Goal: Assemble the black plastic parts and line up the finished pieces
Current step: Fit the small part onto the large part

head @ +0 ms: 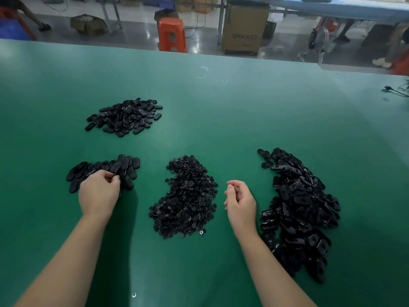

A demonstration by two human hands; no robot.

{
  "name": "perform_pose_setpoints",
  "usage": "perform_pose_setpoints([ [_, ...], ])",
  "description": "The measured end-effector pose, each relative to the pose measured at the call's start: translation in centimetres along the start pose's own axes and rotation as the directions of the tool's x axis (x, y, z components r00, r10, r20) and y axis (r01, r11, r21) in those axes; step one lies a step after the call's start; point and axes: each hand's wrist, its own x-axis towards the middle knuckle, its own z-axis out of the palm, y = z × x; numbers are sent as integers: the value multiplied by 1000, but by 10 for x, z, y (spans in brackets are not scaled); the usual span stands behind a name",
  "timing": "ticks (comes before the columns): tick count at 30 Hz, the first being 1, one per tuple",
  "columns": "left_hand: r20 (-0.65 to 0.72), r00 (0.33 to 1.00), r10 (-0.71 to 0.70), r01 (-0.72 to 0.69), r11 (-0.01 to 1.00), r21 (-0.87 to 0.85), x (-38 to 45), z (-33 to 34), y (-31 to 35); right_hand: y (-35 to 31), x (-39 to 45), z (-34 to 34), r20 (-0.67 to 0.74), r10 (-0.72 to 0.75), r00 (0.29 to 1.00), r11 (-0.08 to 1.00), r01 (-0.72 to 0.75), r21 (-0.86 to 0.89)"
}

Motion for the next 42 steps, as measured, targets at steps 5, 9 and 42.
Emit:
perform_pose_setpoints([
  [5,-33,999,17,-21,995,-97,-3,1,5,-2,0,1,1,0,1000,999,0,-40],
  [9,34,948,317,-308,939,-156,-18,14,27,-3,-1,0,2,9,1000,999,-8,-49],
  [42,198,867,457,-387,868,-311,-36,56,44,-38,101,-47,192,152,970,334,132,-933],
])
